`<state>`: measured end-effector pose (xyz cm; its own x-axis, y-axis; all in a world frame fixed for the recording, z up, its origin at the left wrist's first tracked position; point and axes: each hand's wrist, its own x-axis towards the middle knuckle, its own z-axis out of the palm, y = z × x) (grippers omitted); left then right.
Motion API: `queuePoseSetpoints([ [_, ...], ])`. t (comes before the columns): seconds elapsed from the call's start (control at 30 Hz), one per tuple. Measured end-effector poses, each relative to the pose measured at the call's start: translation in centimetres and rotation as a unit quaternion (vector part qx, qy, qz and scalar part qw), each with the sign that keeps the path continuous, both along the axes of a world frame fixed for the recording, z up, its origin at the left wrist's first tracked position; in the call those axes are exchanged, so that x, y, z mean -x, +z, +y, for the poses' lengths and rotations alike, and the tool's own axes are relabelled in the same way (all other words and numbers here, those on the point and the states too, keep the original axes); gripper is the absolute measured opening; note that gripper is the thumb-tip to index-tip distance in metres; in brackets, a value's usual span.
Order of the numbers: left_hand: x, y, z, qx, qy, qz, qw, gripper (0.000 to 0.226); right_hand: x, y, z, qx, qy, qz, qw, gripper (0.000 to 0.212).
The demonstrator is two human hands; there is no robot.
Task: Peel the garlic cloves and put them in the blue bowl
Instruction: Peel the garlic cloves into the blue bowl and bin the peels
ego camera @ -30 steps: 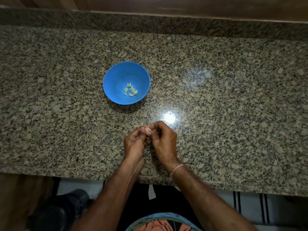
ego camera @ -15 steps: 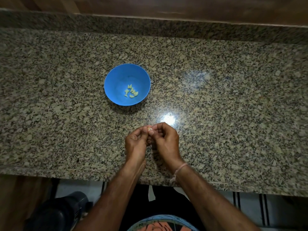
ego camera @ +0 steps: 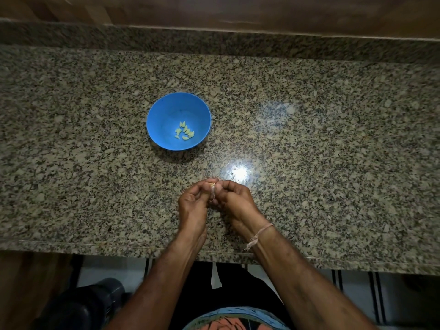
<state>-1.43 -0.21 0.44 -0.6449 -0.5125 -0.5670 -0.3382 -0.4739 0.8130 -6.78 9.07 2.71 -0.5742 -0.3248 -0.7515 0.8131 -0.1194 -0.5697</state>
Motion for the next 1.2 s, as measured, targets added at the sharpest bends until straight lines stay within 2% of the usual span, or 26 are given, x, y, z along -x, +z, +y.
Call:
queuePoseSetpoints([
  [0.13, -0.1, 0.1, 0.1, -0.008, -0.012, 0.011, 1.0, 0.016, -0.1, 0.0, 0.0, -0.021, -0.002, 0.021, 1.0, 0.007],
  [0.27, -0.3, 0.5, 0.3, -0.037, -0.004, 0.037, 0.999, 0.029, -0.9, -0.2, -0.1, -0.132, 0.015, 0.159, 0.978, 0.005],
  [0.4, -0.7, 0.8, -0.4, -0.058, -0.014, 0.054, 0.997, 0.021, -0.7, -0.3, 1.3, -0.11, 0.064, 0.226, 0.966, 0.011],
  [0.6, -0.9, 0.3, 0.1, -0.038, -0.025, 0.035, 0.998, 0.026, -0.8, -0.2, 1.1, -0.203, 0.099, 0.306, 0.925, 0.009],
  [0.7, -0.8, 0.3, 0.4, -0.074, -0.001, 0.024, 0.997, 0.026, -1.5, 0.4, 0.5, -0.246, 0.105, 0.385, 0.883, 0.012],
  [0.8, -0.5, 0.2, 0.3, -0.128, 0.026, 0.006, 0.991, 0.015, -2.0, 0.4, -0.3, -0.251, 0.099, 0.43, 0.861, 0.017],
  [0.9, 0.2, 0.2, -0.4, -0.188, 0.032, -0.017, 0.981, 0.019, -2.0, -0.1, -0.5, -0.261, 0.109, 0.46, 0.842, 0.025],
  [1.0, 0.2, 0.1, -1.0, -0.21, 0.021, -0.026, 0.977, 0.023, -2.2, -0.1, -0.4, -0.274, 0.126, 0.479, 0.824, 0.03],
  [1.07, -0.2, 0.4, -1.2, -0.174, 0.001, -0.014, 0.985, 0.019, -2.5, 0.0, -0.6, -0.271, 0.112, 0.464, 0.836, 0.028],
  [1.13, -0.4, 1.1, -1.2, -0.095, -0.027, 0.006, 0.995, 0.016, -2.7, 0.3, -1.2, -0.256, 0.075, 0.417, 0.869, 0.016],
  [1.2, -0.3, 2.0, -1.4, -0.05, -0.032, 0.02, 0.998, 0.014, -2.7, 0.9, -1.7, -0.264, 0.062, 0.393, 0.879, 0.009],
])
